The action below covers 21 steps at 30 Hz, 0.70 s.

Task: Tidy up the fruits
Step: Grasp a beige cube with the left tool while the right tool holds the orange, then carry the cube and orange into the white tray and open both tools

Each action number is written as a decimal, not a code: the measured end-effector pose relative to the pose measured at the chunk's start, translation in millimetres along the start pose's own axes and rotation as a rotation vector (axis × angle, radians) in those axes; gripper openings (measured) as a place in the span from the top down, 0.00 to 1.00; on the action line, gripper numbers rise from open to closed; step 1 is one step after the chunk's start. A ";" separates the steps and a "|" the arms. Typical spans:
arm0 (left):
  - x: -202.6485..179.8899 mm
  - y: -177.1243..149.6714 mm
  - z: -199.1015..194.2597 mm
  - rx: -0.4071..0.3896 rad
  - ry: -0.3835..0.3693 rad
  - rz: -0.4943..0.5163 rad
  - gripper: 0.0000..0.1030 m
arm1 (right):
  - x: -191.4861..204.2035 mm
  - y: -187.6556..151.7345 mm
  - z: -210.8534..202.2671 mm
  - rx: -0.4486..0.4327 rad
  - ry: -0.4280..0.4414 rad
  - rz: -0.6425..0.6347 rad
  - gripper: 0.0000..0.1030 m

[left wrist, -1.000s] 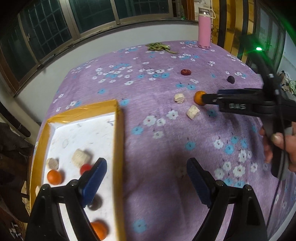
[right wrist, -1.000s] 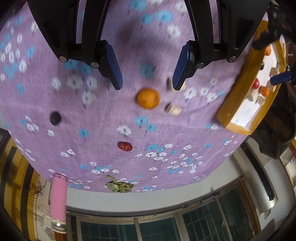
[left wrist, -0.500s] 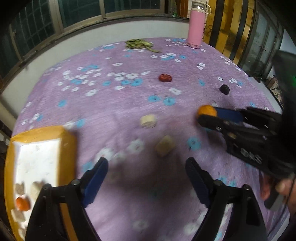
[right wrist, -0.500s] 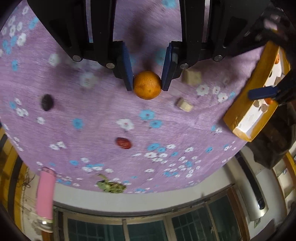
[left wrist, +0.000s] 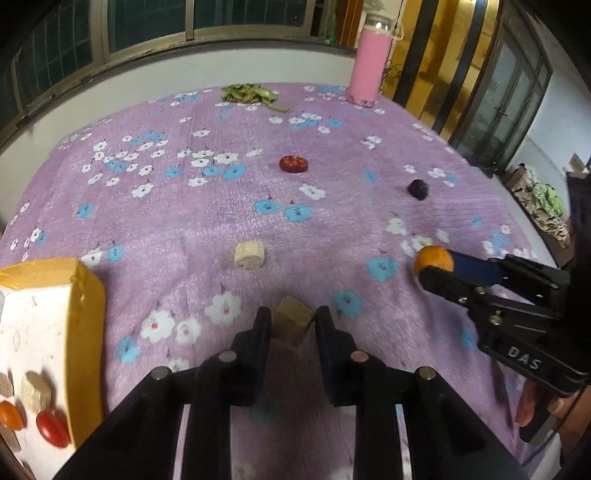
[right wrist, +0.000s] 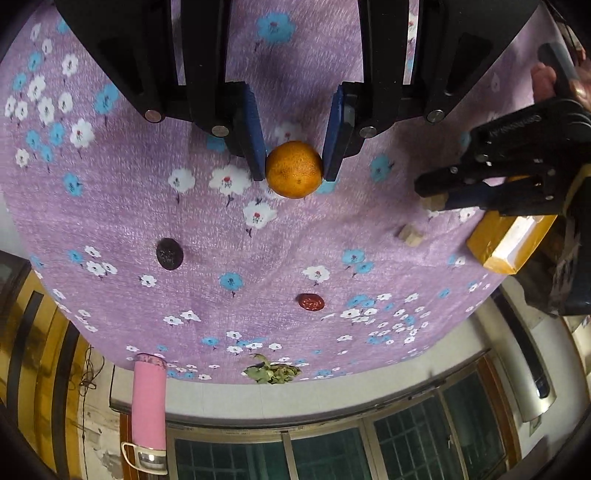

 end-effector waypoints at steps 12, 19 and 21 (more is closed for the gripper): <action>14.1 -41.1 -52.7 -0.024 -0.048 -0.047 0.74 | 29.5 -47.4 -41.4 0.011 -0.024 0.003 0.71; 29.7 -65.2 -81.7 -0.047 -0.054 -0.062 0.74 | 48.0 -79.8 -49.9 0.039 -0.031 0.036 0.71; 36.4 -71.1 -88.5 -0.052 -0.047 -0.069 0.74 | 58.4 -84.9 -49.5 0.044 -0.026 0.032 0.71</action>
Point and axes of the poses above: each gripper's, at about its wrist camera, not at the fingertips, and z roughly the way its jaws point, x to its left, y to its top, the point moved 4 cm from there along z, roughly the way its jaws point, and after that the axes turned 9 degrees about z, right-handed, at the moved point
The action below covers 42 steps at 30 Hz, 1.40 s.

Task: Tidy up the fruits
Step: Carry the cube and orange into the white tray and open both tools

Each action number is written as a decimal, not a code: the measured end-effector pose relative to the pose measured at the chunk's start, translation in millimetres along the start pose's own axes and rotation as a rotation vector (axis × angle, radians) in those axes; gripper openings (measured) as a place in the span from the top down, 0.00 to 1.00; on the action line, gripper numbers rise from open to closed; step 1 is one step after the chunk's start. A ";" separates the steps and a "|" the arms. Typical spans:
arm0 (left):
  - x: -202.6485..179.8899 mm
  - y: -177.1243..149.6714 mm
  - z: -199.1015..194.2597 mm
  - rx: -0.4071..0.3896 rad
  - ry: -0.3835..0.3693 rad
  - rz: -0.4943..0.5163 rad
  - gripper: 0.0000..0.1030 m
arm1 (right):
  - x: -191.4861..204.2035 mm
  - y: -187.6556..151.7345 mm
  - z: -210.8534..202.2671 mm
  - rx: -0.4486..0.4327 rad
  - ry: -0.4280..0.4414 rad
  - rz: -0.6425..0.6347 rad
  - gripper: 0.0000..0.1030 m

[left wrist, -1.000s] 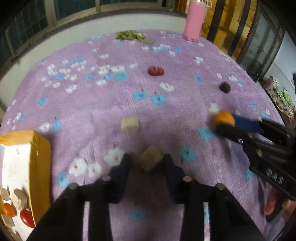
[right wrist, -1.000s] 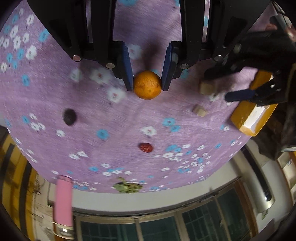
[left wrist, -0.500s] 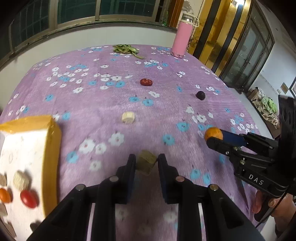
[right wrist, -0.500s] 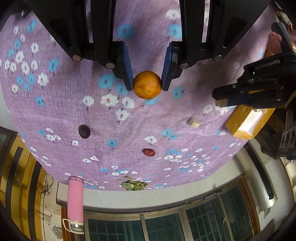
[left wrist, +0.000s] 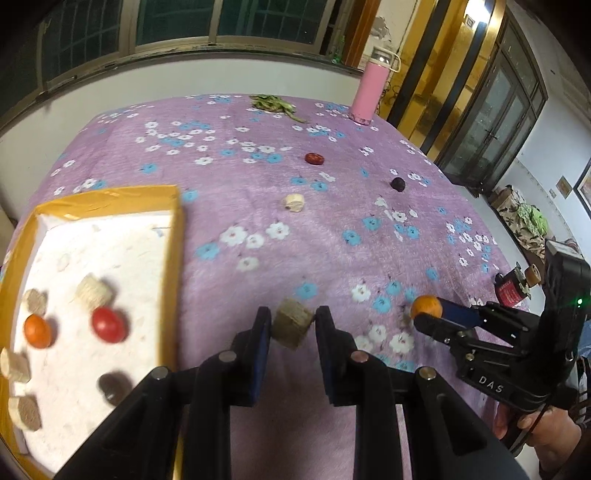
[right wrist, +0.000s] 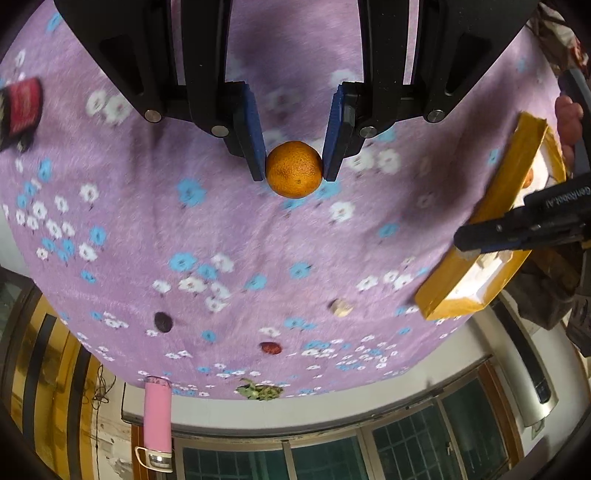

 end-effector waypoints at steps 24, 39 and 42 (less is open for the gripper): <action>124.0 -44.9 -72.0 -0.066 0.124 -0.148 0.74 | 158.4 13.1 14.8 -0.010 0.130 -0.199 0.71; 205.5 -23.4 -68.2 -0.054 0.198 -0.156 0.74 | 258.2 61.6 54.0 -0.023 0.177 -0.321 0.71; 217.4 -15.6 -56.7 -0.044 0.191 -0.164 0.74 | 269.0 71.2 67.1 -0.020 0.171 -0.317 0.71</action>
Point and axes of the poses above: each gripper's, at about its wrist camera, not at the fingertips, and z roughly the way its jaws point, x to its left, y to its top, the point moved 4 cm from there along z, roughly the way its jaws point, and after that the axes turned 9 degrees about z, right-handed, at the moved point
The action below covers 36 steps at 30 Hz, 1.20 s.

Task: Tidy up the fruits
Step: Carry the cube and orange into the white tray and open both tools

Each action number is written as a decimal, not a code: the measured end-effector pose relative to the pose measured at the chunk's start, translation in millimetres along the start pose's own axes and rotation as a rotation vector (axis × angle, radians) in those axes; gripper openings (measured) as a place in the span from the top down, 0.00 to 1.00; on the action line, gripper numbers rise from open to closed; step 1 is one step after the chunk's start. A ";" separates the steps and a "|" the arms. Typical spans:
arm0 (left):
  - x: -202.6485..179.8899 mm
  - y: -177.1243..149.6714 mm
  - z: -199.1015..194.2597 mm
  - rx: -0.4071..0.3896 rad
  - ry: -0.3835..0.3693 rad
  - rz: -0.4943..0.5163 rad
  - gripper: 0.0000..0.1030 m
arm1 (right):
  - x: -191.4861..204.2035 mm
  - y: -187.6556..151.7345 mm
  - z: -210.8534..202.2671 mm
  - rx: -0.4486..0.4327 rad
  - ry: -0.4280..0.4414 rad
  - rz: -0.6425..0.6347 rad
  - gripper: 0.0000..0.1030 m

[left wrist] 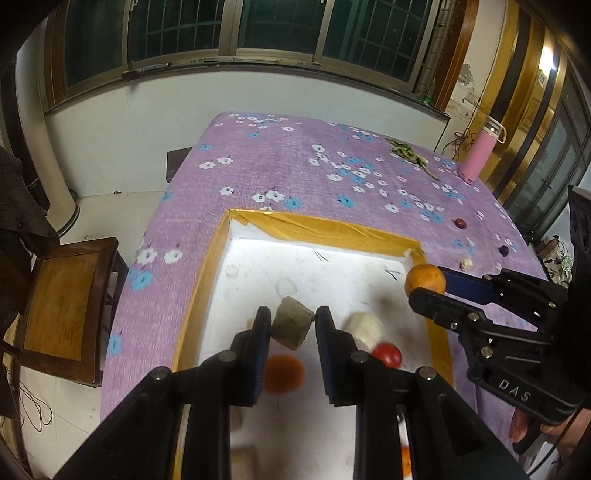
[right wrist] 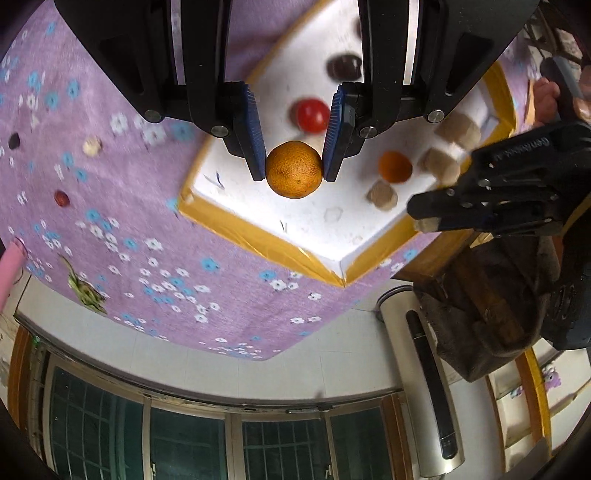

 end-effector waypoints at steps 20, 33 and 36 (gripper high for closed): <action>14.7 15.8 84.8 0.140 -0.019 0.007 0.74 | -5.5 5.5 80.9 0.132 -0.064 0.013 0.71; 12.4 14.4 95.1 0.161 -0.004 0.031 0.74 | -5.4 3.9 91.0 0.170 -0.076 -0.025 0.70; 11.8 14.7 95.0 0.164 0.001 0.031 0.71 | -6.5 4.1 91.7 0.171 -0.084 -0.022 0.70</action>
Point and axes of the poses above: each gripper's, at about its wrist camera, not at the fingertips, and z roughly the way its jaws point, x to its left, y to its top, the point moved 4 cm from there along z, roughly the way its jaws point, and after that the axes turned 9 degrees about z, right-handed, at the moved point
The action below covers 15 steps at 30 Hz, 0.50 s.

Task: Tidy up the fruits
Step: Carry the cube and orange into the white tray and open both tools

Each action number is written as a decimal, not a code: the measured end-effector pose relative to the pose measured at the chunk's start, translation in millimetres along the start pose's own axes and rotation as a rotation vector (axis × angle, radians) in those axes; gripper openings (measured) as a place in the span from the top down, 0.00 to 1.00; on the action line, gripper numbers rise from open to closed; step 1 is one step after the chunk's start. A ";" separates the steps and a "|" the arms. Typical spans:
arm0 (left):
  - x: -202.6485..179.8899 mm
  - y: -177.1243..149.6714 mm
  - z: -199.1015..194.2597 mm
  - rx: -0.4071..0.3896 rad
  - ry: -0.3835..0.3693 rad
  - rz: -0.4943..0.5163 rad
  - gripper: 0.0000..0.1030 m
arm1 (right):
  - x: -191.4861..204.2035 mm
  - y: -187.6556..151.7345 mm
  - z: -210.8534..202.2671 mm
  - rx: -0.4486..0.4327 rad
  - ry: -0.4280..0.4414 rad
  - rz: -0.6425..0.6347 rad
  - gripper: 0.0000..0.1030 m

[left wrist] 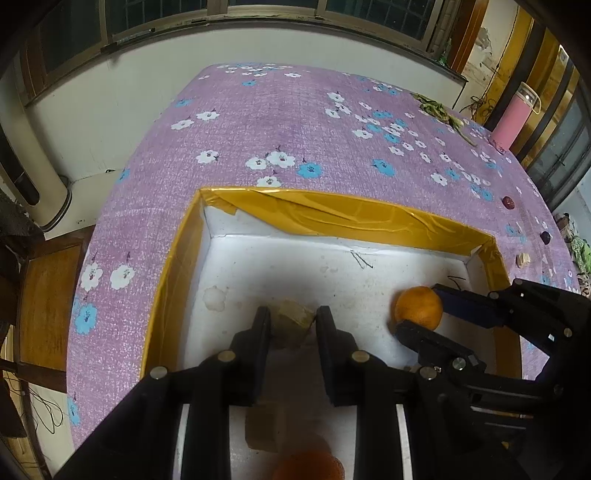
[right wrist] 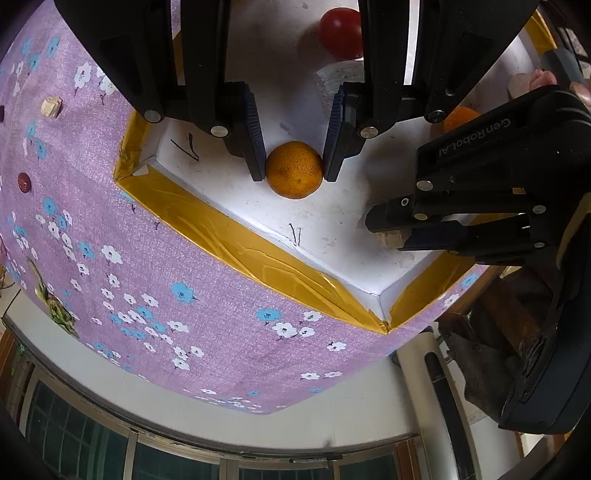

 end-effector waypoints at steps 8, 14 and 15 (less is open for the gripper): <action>1.0 -7.1 -3.9 0.011 0.022 -0.012 0.61 | -15.4 -6.0 -7.2 -0.003 -0.018 0.058 0.69; 0.5 -17.3 -9.9 0.019 0.023 -0.024 0.57 | -27.1 -12.5 -17.1 -0.008 -0.013 0.110 0.67; 0.0 -19.1 -11.3 0.018 0.024 -0.025 0.55 | -28.5 -13.6 -18.9 -0.011 -0.008 0.117 0.67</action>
Point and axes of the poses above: each gripper's, at about its wrist camera, not at the fingertips, and z roughly the way its jaws point, x to its left, y to its top, the point moved 4 cm from there along z, roughly the way its jaws point, and after that the axes turned 9 degrees about z, right-handed, at the moved point
